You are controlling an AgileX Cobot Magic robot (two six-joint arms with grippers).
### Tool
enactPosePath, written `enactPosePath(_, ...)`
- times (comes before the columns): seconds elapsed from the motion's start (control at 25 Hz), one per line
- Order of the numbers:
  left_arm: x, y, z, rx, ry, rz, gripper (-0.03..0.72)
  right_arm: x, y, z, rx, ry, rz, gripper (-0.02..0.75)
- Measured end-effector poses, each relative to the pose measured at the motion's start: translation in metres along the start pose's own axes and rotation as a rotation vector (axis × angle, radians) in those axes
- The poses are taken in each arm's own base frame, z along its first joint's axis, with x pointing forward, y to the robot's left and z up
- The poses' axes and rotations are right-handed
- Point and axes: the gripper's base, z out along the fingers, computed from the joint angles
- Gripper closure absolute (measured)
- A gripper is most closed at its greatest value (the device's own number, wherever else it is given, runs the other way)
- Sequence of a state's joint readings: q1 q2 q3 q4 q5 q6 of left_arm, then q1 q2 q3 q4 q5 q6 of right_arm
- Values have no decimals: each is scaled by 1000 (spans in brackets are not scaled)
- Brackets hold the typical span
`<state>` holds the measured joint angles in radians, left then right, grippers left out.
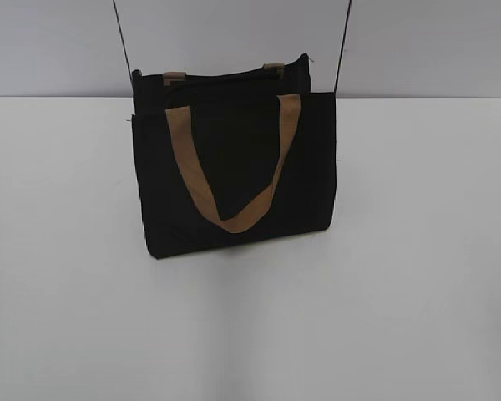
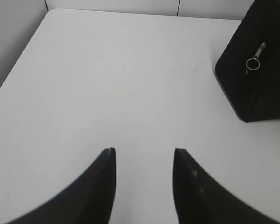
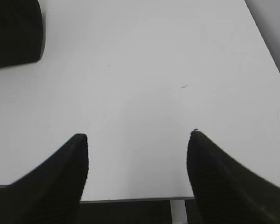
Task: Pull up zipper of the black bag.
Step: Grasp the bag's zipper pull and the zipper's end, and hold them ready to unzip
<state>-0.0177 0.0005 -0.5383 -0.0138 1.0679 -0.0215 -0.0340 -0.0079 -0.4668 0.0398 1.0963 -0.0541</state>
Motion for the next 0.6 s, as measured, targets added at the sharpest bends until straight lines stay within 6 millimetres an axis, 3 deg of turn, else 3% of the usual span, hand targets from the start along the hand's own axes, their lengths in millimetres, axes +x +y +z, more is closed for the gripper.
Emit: enactPosePath(0.6, 0, 0, 0, 0, 0, 0, 381, 0, 0, 0, 0, 0, 0, 234)
